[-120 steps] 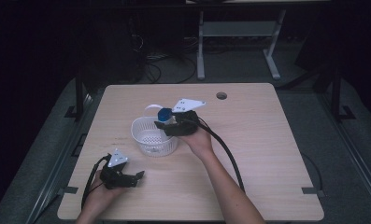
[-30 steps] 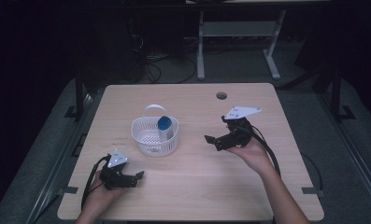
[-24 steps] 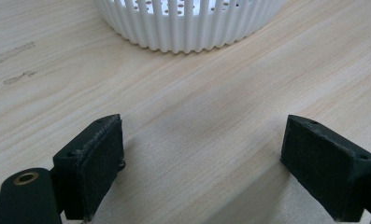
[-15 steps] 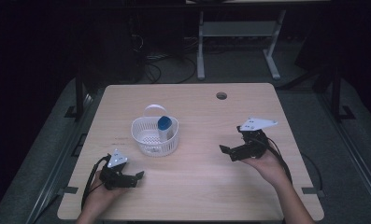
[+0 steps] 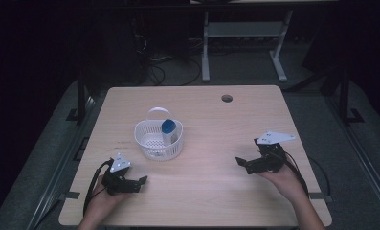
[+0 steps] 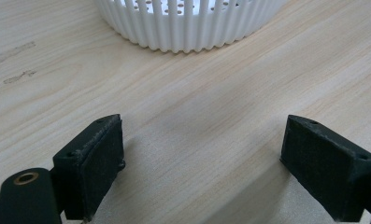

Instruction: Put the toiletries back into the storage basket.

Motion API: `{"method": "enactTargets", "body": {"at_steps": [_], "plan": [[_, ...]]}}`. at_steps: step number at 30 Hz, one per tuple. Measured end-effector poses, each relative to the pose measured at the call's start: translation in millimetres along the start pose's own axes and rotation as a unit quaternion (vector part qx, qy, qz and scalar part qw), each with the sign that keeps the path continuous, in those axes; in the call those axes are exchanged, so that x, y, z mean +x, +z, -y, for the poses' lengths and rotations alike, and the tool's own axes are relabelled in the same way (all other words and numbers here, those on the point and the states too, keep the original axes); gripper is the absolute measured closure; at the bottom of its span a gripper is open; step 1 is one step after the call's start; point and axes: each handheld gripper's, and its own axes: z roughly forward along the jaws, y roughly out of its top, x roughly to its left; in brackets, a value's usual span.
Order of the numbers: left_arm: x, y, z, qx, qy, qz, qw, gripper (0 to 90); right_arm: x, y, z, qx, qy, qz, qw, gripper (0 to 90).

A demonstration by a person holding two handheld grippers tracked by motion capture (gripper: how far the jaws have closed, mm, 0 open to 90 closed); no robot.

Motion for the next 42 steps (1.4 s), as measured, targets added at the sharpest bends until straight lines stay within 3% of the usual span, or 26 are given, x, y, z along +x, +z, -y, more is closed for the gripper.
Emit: {"method": "enactTargets", "body": {"at_steps": [12,26,35,42], "plan": [[0.0,-0.3,0.3,0.0,0.0,0.0,1.0,12.8,-13.0,-10.3,28.4,0.025,0.02,0.024,0.9992,0.0],[-0.3,-1.2,1.1,0.0,0.001,0.001,1.0,12.8,-26.3,-9.0,64.2,0.052,0.039,0.057,0.9963,0.0],[-0.5,-1.3,1.4,0.0,0.001,0.001,1.0,12.8,-34.2,-1.8,77.2,0.076,0.044,0.071,0.9936,0.0],[0.1,-1.5,1.7,-0.001,0.003,0.004,1.0,12.8,-35.0,0.3,79.5,0.076,0.053,0.072,0.9931,0.0]]}}
